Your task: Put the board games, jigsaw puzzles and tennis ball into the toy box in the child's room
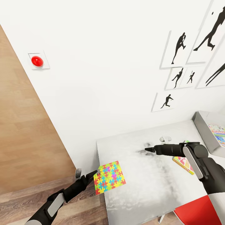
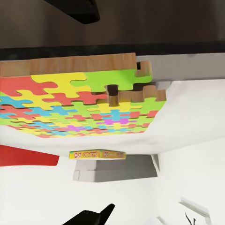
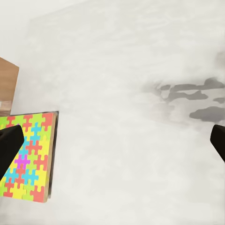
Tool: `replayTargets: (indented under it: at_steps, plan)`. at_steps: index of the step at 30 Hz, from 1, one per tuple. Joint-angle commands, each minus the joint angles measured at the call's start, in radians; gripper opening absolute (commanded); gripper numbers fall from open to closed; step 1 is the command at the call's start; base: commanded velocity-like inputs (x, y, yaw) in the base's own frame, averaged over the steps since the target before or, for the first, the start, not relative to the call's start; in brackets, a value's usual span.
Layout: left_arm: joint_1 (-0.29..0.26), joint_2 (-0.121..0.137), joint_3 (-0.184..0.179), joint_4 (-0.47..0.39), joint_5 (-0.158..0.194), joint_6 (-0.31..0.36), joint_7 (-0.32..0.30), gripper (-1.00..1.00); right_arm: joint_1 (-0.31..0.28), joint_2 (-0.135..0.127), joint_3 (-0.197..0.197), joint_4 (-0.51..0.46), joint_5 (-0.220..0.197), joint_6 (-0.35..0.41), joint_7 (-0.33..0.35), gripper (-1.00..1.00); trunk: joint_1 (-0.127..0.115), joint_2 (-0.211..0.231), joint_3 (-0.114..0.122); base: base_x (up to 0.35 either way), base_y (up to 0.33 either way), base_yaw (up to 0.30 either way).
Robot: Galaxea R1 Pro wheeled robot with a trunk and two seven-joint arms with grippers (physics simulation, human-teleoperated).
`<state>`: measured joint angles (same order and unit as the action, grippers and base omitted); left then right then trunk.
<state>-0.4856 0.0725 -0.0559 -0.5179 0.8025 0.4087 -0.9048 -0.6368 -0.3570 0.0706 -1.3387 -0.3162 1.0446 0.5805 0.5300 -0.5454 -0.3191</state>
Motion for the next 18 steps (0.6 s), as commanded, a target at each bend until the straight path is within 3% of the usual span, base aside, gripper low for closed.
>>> replayTargets:
  at_steps: [1,18]
  plan:
    - [-0.001,0.001,-0.005,0.0,0.01,0.007,0.0,1.0,0.0,-0.001,0.001,0.0,0.006,0.003,0.007,1.0,0.0,-0.001,-0.001,0.0,0.0,-0.001]
    - [-0.001,0.001,-0.006,-0.002,0.01,0.007,0.0,1.0,0.011,0.0,0.002,-0.002,0.007,0.003,0.007,1.0,0.0,-0.001,-0.001,0.0,0.0,-0.017]
